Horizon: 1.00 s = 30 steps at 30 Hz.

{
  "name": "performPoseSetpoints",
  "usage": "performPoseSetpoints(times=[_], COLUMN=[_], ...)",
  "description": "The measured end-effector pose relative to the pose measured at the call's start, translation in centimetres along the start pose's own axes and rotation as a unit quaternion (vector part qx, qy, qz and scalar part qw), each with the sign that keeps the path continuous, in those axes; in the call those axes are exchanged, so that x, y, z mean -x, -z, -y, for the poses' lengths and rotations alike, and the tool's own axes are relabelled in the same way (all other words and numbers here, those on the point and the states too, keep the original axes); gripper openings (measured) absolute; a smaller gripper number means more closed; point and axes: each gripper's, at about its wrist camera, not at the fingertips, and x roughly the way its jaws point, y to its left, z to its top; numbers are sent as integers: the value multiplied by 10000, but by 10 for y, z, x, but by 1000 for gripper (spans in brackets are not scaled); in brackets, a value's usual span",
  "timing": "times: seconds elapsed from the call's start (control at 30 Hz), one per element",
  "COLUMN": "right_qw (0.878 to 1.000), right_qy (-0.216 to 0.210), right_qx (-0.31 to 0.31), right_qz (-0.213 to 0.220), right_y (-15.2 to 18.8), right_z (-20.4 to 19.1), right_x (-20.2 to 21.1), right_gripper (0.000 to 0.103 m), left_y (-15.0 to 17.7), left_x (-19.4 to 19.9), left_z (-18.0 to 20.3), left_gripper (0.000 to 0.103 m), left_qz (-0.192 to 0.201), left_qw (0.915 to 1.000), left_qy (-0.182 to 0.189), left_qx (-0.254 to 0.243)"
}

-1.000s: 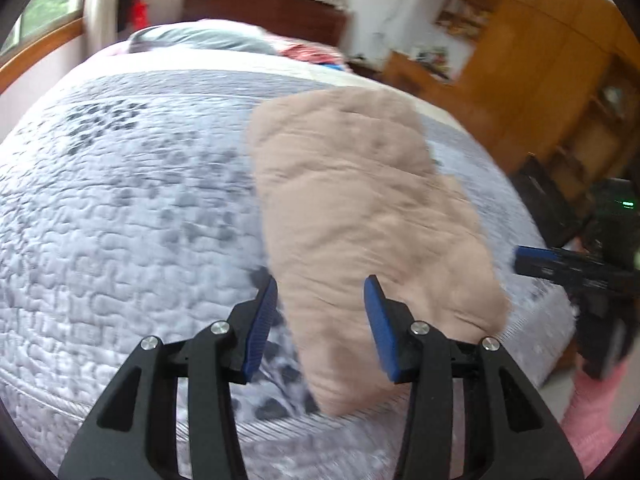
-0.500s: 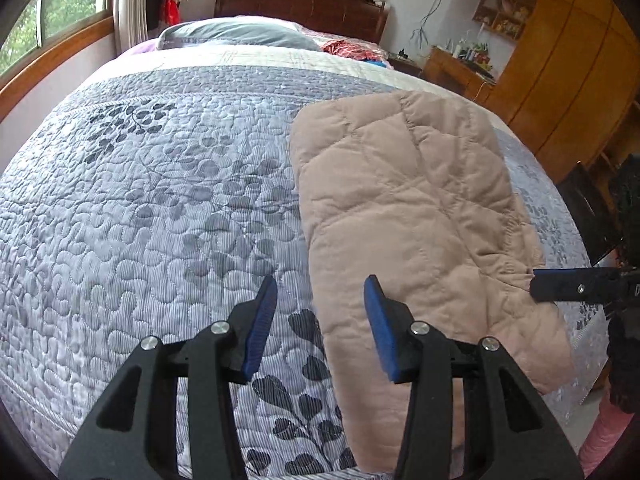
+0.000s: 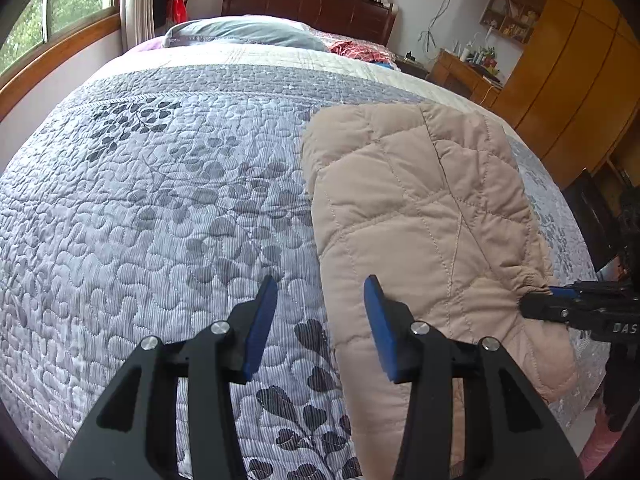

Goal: Fold large clothes

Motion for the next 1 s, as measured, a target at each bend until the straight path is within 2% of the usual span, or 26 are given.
performPoseSetpoints(times=[0.2,0.47,0.63,0.87,1.0], right_qw=[9977,9931,9934,9945,9944], right_qy=[156,362,468,476,414], right_qx=[405,232,-160,-559,-704], right_qz=[526,1091,1039,745,676], right_y=[6,19,38,63,76], right_z=[-10,17,53,95,112], right_x=[52,108,108,76,58], right_gripper=[20,19,19,20,21], left_y=[-2,2,8,23,30], left_x=[20,35,25,0,-9], left_z=[15,57,79,102,108], left_gripper=[44,44,44,44,44], left_qz=[218,365,224,-114,-169], left_qw=[9996,9968,9952,9934,9926], left_qy=[173,482,595,675,645], left_qx=[-98,-525,-739,-923,-1012])
